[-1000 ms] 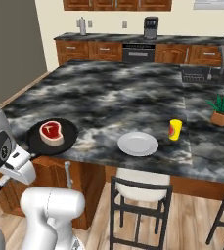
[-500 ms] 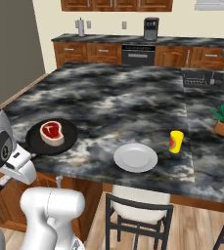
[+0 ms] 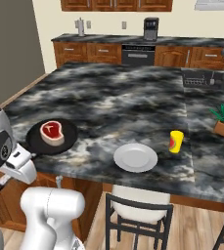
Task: Pick up the pan with the steak in it and place it on the dining table. Then place the steak on the plate.
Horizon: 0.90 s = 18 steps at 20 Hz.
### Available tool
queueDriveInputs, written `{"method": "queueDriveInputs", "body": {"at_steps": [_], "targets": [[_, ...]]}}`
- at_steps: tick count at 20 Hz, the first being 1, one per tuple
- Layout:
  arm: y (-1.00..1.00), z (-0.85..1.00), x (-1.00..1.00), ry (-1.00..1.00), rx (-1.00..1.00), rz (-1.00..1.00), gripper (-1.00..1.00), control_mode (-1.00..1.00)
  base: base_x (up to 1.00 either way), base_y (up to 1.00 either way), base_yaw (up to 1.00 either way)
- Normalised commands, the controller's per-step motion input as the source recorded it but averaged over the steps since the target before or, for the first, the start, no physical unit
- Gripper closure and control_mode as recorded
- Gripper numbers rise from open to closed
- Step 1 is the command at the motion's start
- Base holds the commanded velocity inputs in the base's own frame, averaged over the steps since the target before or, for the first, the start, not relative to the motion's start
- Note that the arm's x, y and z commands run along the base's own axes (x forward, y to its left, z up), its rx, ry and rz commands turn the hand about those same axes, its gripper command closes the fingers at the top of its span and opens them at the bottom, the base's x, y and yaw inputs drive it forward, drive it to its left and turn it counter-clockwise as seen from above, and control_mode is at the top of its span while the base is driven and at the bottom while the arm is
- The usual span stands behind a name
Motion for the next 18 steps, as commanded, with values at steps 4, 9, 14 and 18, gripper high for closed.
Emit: {"method": "queueDriveInputs", "body": {"at_steps": [4,9,14,18], "targets": [[0.08,-0.16,0.52,0.00,0.00,0.00,1.00,-1.00,0.00,0.00,0.00],[0.00,-0.22,0.52,-0.01,0.05,0.00,1.00,-1.00,0.00,0.00,0.00],[0.01,-0.25,0.59,0.00,0.05,0.00,1.00,-1.00,0.00,0.00,0.00],[0.00,-0.23,0.65,-0.01,0.06,0.00,1.00,-1.00,0.00,0.00,0.00]]}}
